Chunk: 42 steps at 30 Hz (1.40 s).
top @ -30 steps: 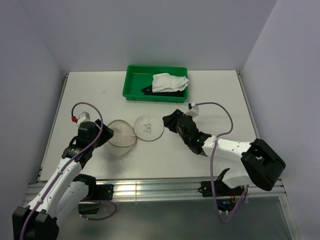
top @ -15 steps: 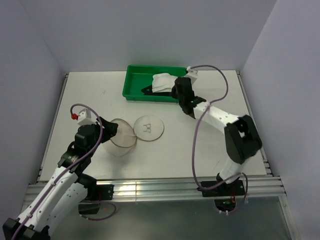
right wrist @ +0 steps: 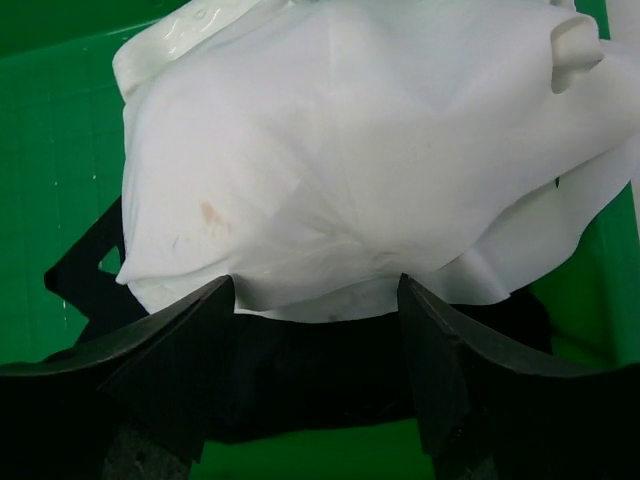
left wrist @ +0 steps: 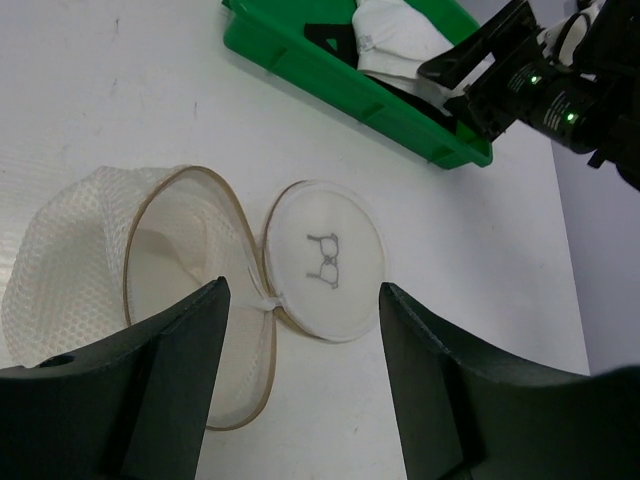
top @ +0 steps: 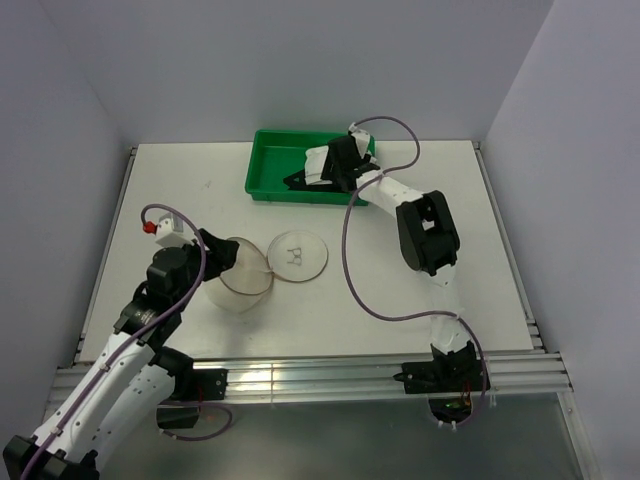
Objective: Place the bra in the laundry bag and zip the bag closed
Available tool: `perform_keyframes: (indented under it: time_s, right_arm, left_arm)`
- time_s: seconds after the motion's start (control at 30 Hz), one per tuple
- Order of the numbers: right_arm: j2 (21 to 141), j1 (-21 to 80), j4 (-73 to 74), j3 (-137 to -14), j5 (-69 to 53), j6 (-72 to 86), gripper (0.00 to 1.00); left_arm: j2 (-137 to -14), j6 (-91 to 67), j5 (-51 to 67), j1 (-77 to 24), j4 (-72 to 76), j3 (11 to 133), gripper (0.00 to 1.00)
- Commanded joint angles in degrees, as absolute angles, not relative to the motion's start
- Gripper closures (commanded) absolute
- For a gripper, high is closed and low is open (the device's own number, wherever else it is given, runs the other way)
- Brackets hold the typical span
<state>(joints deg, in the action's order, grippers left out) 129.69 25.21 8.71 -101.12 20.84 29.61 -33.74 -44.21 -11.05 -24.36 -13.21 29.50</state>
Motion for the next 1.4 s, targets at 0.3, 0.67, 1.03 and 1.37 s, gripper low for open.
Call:
perform_keyframes:
  time_s: [0.3,0.67,1.03,1.37]
  right_arm:
    - [129.5,19.6,9.8,-106.6,15.4,29.7,0.28]
    - [130.5,17.8,4.7,-107.9,8.3,29.1,0.82]
    - [106.0,17.8,-16.9,-84.3,7.3,28.6,1.0]
    - [69.1,17.9,-10.5,-57.5,17.0,28.9,1.0]
  left_arm:
    - [-34.7,-43.5,-8.6,-24.9,-9.4,29.4,0.33]
    - [-37.4,-43.9,-9.5,-26.7,-8.4,29.9,0.34]
    - [-41.2,-42.9,-13.3,-33.5,-6.2,33.6,0.36]
    - [-54.0,-40.6,-12.7,-46.3,5.1,41.4,0.35]
